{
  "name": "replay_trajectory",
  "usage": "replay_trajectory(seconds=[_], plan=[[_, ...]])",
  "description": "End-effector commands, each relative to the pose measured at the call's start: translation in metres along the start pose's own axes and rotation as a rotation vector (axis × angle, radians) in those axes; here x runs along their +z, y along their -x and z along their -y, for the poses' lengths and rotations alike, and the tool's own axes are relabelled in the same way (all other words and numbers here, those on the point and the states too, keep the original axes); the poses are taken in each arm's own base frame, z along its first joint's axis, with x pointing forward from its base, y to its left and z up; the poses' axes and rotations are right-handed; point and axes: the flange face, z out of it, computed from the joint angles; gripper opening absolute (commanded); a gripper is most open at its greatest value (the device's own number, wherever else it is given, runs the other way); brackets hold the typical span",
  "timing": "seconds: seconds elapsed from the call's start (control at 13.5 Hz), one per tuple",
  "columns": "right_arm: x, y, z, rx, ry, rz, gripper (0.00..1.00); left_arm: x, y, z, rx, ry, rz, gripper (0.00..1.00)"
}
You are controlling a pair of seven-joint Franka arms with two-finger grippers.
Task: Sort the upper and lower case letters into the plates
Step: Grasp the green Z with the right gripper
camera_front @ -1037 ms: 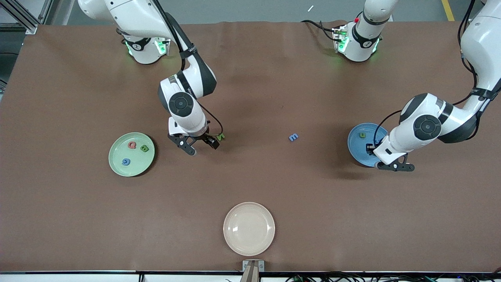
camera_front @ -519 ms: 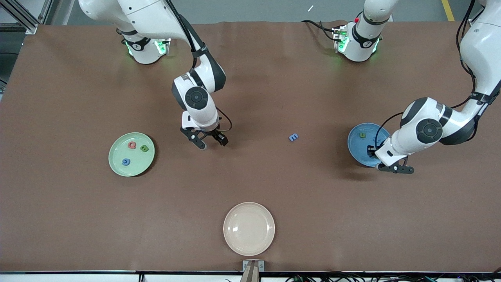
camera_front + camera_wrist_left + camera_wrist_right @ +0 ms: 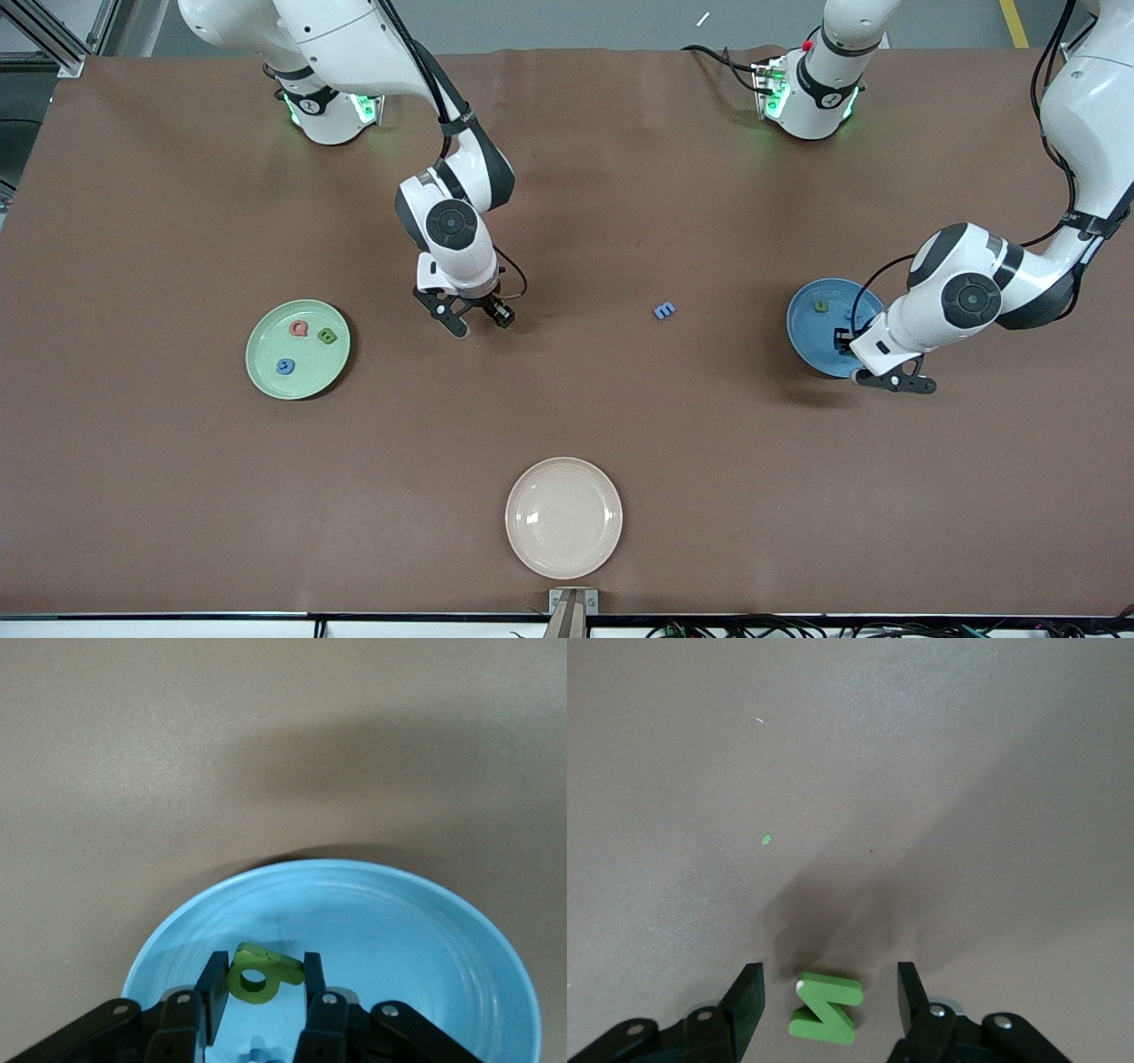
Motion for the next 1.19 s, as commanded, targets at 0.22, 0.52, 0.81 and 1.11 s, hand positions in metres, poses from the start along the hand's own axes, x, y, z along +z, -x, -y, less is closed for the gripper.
replay_trajectory(seconds=[0.22,0.52,0.81,1.11], plan=[[0.009,0.011,0.000,0.027,-0.019,-0.003,0.59,0.004,0.000,0.000,0.019,-0.010,-0.010,0.24],[0.008,0.016,0.001,0.020,-0.019,-0.002,0.53,0.004,0.001,0.000,0.020,-0.011,-0.009,0.33],[0.009,0.019,0.001,0.012,-0.014,-0.001,0.45,0.002,0.001,0.000,0.021,-0.012,-0.011,0.47],[0.009,0.015,0.000,0.025,0.002,0.003,0.37,-0.005,-0.002,-0.001,0.020,-0.018,-0.023,0.63]])
